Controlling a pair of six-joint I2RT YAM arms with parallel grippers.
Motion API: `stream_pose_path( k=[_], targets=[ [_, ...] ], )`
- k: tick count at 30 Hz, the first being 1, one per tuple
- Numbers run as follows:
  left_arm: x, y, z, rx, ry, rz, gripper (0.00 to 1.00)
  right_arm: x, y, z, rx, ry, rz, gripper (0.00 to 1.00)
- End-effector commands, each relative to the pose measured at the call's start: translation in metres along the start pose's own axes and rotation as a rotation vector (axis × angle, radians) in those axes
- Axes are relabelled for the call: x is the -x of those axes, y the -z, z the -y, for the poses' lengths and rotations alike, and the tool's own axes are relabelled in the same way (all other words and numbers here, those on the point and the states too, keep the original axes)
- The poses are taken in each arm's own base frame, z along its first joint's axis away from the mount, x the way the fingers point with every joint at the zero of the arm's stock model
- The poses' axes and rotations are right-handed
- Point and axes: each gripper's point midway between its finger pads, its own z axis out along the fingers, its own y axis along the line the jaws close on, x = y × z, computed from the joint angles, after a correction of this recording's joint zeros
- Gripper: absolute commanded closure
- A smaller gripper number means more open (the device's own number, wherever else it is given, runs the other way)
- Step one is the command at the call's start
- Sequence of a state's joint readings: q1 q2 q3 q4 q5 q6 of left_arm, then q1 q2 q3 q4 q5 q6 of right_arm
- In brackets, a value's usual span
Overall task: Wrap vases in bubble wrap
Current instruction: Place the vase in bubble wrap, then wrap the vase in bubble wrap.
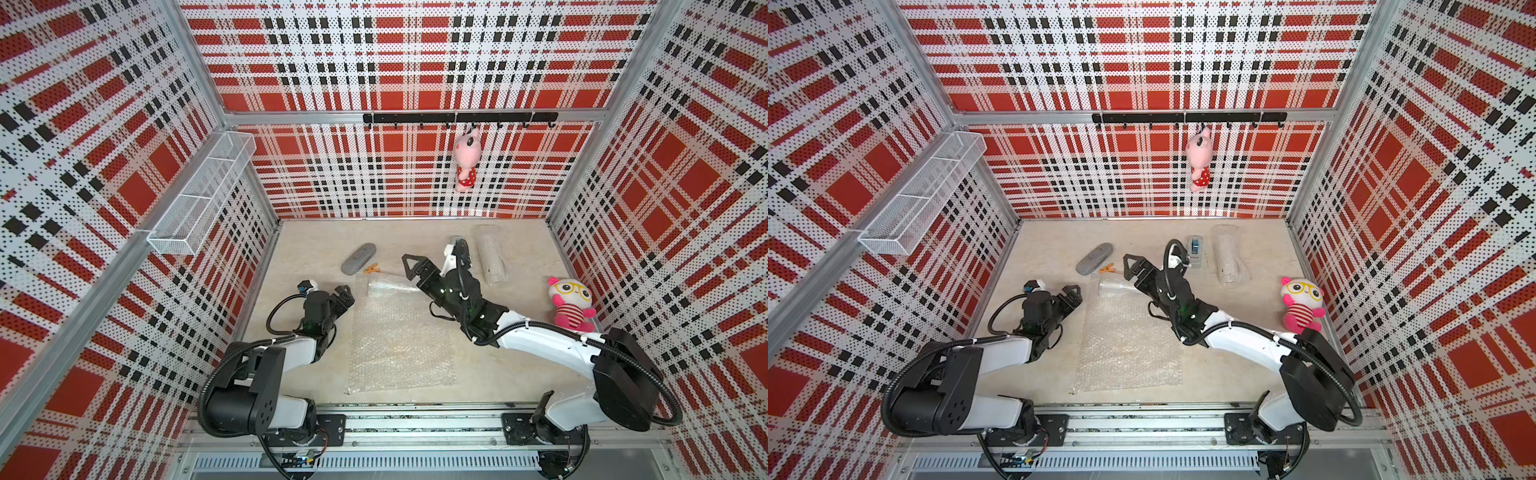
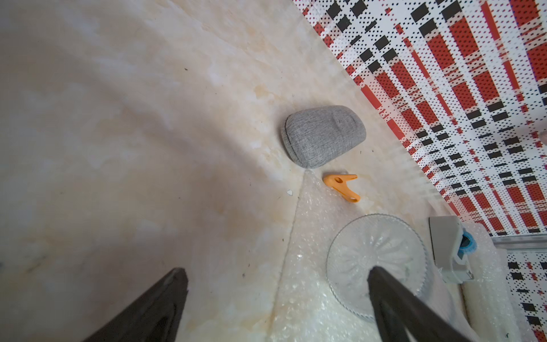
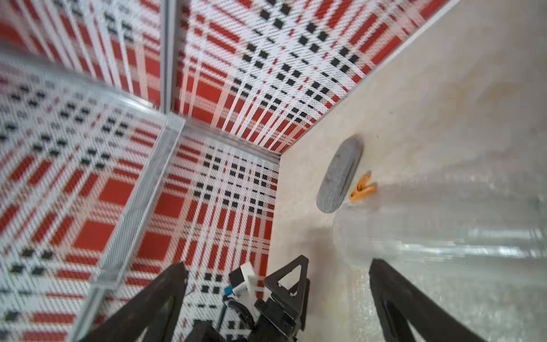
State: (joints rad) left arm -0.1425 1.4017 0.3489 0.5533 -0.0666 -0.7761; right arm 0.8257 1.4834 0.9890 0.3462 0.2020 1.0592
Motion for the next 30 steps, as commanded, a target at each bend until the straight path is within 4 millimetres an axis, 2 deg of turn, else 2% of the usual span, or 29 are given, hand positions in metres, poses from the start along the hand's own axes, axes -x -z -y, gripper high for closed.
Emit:
stream_pose_path(
  k=[1,5,9,12,15,22,25,30],
  targets=[
    [0.008,-0.001,0.006,-0.011,-0.015,0.023,0.02,-0.018,-0.034,0.042,-0.073,0.483,-0.253,0.0],
    [0.007,-0.002,0.005,-0.011,-0.017,0.02,0.02,-0.01,-0.07,0.048,-0.023,0.705,-0.376,0.0],
    [0.007,-0.001,0.007,-0.016,-0.018,0.019,0.02,-0.014,-0.089,0.059,-0.036,0.973,-0.493,0.0],
    [0.007,-0.001,0.008,-0.018,-0.019,0.02,0.02,-0.036,-0.089,0.06,0.055,1.075,-0.654,0.01],
    [0.007,-0.002,0.009,-0.021,-0.019,0.016,0.02,-0.062,-0.083,0.068,0.131,1.064,-0.783,0.05],
    [0.007,-0.003,0.009,-0.022,-0.018,0.015,0.02,-0.111,-0.084,0.11,0.087,1.14,-0.928,0.1],
    [0.007,-0.003,0.009,-0.023,-0.018,0.014,0.02,-0.123,-0.09,0.132,0.039,1.197,-0.969,0.1],
    [0.006,-0.003,0.008,-0.022,-0.018,0.012,0.02,-0.131,-0.097,0.158,-0.019,1.254,-0.992,0.12]
  ],
)
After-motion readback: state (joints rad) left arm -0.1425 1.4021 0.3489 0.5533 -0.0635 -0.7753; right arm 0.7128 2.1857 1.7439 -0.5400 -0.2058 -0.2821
